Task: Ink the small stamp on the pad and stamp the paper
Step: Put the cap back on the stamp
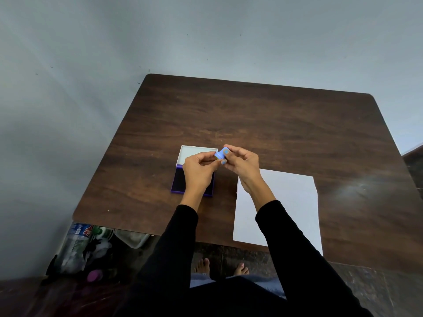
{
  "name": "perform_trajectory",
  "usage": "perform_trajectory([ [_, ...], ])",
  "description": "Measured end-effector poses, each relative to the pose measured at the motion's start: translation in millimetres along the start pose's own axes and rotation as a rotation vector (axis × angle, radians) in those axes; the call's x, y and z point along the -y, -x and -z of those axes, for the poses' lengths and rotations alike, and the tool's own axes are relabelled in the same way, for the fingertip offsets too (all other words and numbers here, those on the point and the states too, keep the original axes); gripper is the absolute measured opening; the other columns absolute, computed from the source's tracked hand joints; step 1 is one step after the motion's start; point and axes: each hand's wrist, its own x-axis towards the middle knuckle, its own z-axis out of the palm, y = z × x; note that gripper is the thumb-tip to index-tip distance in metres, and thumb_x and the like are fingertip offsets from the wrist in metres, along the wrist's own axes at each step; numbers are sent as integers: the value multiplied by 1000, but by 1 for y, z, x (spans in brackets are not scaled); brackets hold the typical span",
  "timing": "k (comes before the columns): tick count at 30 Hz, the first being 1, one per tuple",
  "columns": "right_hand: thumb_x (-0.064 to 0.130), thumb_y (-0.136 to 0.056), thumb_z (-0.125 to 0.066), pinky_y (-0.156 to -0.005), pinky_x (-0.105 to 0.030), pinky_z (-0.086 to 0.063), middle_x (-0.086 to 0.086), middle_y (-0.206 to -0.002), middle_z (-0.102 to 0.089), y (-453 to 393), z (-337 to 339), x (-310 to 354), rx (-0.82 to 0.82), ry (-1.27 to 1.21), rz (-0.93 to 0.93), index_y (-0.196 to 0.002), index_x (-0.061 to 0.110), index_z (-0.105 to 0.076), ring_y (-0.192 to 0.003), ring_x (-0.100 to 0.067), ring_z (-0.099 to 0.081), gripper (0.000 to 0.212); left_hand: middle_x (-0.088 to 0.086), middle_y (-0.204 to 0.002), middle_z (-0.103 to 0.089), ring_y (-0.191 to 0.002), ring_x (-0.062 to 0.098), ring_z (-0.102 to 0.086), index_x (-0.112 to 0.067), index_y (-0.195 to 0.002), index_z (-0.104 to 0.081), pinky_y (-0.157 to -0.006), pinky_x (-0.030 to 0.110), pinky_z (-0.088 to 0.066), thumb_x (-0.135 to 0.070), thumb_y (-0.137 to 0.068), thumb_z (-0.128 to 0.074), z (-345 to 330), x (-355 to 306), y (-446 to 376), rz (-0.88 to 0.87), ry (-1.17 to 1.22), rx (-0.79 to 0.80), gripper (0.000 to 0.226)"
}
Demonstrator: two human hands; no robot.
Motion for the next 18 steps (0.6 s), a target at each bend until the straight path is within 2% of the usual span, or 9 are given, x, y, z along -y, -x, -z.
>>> perform_trajectory([
  [4, 5, -84, -66, -70, -20, -60, -10, -97, -69, 2, -1, -3, 0, 3, -13, -111, 2, -65, -85, -15, -68, 27, -1, -84, -72, -76, 1, -68, -5, -100, -73, -71, 14, -55, -7, -69, -82, 0, 3, -1, 8, -17, 4, 33],
  [6, 4, -82, -69, -75, -27, -60, -15, -100, -70, 1, 0, -3, 17, 75, 0, -109, 3, -66, -88, -20, -68, 27, 2, -88, -72, -78, 5, -68, -4, -102, -72, -71, 12, -55, -6, -69, -82, 1, 5, 0, 20, -43, 18, 34],
  [8, 3, -80, -71, -80, -34, -59, -17, -99, -71, -1, 3, -2, 23, 221, 46, -102, 6, -68, -88, -23, -68, 23, 7, -94, -72, -78, 9, -68, -2, -104, -70, -69, 11, -53, -3, -66, -83, 4, 6, -5, 61, -66, 75, 40],
  [11, 4, -75, -73, -75, -27, -55, -9, -91, -73, -4, 9, -2, 44, 617, 164, -91, 12, -70, -79, -15, -67, 18, 10, -104, -69, -84, 15, -65, -1, -114, -65, -76, 19, -49, 4, -63, -83, 12, 3, -17, 153, -151, 146, 54],
  [14, 2, -74, -71, -72, -24, -51, -10, -88, -73, -3, 14, -5, 140, 865, 135, -89, 11, -70, -73, -13, -63, 17, 9, -107, -68, -85, 13, -63, -4, -116, -65, -81, 19, -46, 2, -69, -79, 23, 3, -27, 121, -225, 56, 49],
  [18, -1, -76, -68, -71, -23, -50, -12, -91, -73, -3, 18, -7, 160, 980, 136, -90, 8, -70, -74, -13, -61, 16, 6, -107, -71, -96, 12, -64, -8, -113, -67, -88, 19, -43, -13, -79, -73, 33, 6, -32, 102, -234, -89, 34],
])
